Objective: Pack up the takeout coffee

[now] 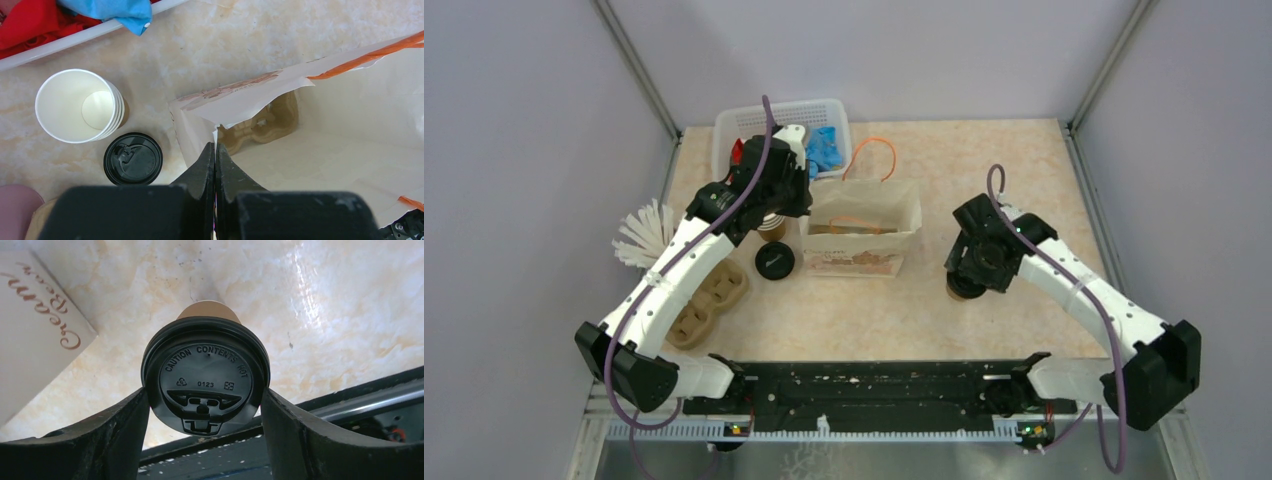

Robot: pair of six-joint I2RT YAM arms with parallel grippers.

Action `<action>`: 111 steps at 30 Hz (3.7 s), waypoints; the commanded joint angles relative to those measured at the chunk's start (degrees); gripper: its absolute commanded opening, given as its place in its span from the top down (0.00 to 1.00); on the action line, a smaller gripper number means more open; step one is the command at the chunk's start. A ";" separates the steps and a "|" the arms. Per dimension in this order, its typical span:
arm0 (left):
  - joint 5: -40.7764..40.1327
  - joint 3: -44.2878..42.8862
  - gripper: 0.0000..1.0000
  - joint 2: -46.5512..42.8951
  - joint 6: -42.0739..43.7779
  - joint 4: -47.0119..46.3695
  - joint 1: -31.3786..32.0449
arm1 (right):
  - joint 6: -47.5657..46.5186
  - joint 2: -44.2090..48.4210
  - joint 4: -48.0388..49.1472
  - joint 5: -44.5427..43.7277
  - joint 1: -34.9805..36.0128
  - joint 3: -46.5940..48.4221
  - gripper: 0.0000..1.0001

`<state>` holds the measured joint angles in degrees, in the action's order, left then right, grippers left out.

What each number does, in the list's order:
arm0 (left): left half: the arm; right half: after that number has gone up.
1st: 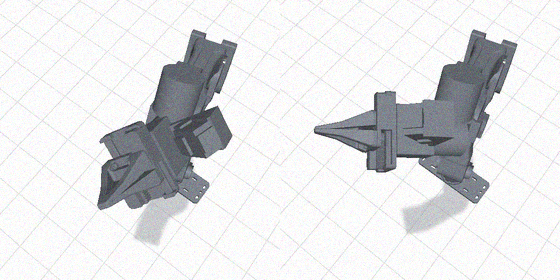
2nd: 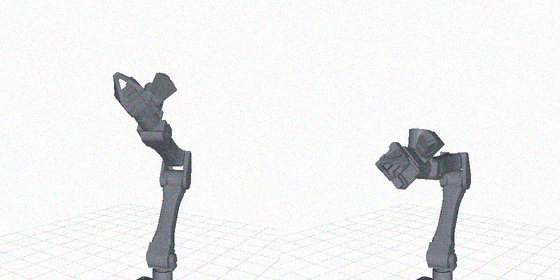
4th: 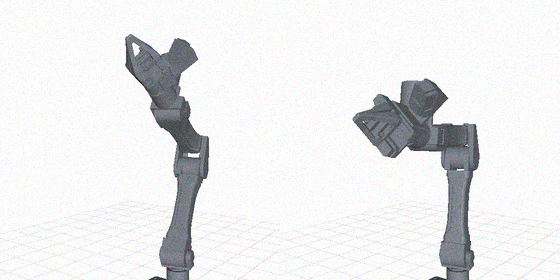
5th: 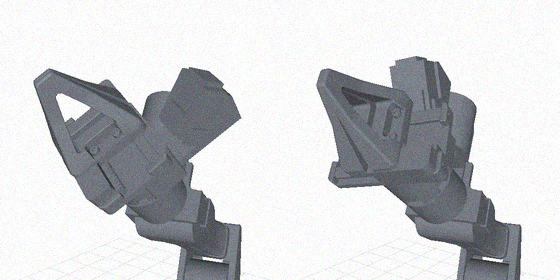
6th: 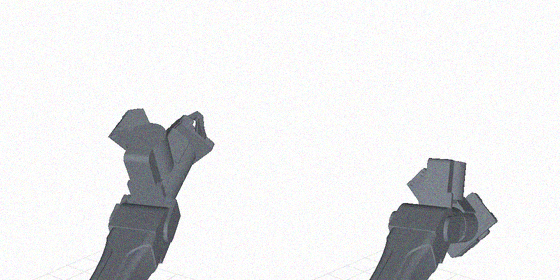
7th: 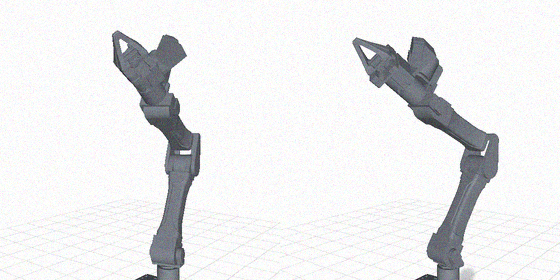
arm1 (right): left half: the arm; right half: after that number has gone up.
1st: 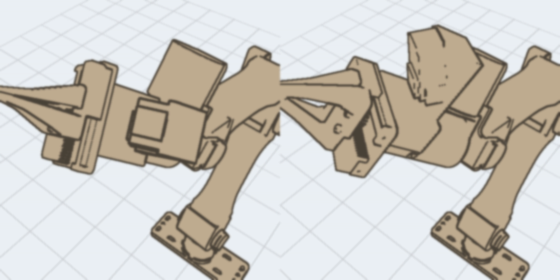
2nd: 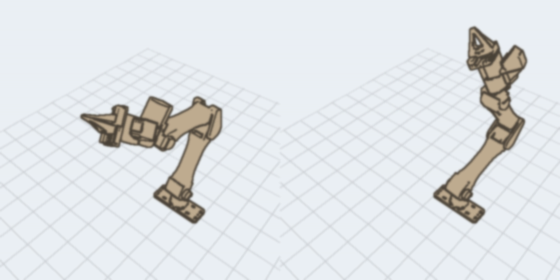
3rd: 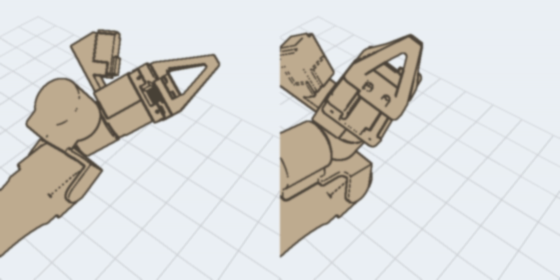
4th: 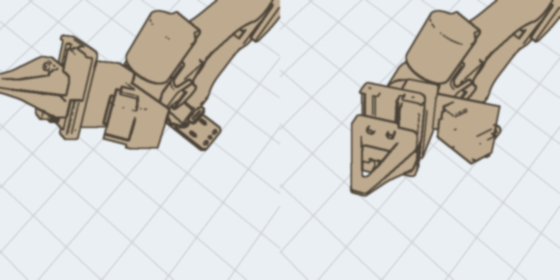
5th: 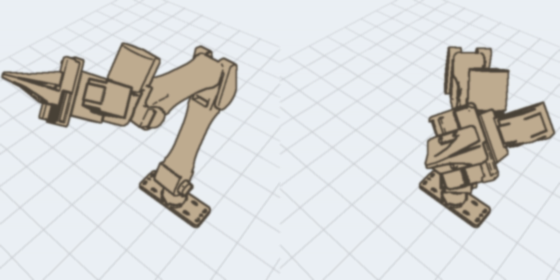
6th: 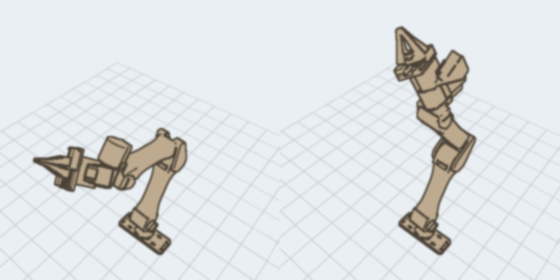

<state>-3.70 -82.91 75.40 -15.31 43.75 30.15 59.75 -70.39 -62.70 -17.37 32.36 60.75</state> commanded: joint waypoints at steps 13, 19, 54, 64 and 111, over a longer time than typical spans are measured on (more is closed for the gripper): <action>5.93 6.87 1.00 -5.66 1.13 -10.95 -0.16 | -62.72 8.98 -3.40 16.40 0.32 32.17 0.29; 6.19 9.68 1.00 -7.80 1.28 -16.24 -0.17 | -66.06 3.79 -5.22 30.82 3.15 46.09 0.31; 14.35 34.80 1.00 -23.03 11.35 -47.88 -0.06 | -73.03 -18.31 1.28 -9.94 41.99 41.98 0.36; 15.83 35.36 1.00 -23.48 12.65 -45.93 -0.07 | -71.04 -19.47 2.66 -14.54 42.00 36.69 0.36; 11.28 48.35 1.00 -31.60 15.40 -55.84 0.05 | -84.28 -14.28 13.44 -4.59 34.80 22.03 0.36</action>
<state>8.43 -34.63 43.38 1.10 -5.56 30.09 -24.05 -89.67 -51.64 -22.94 67.70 83.70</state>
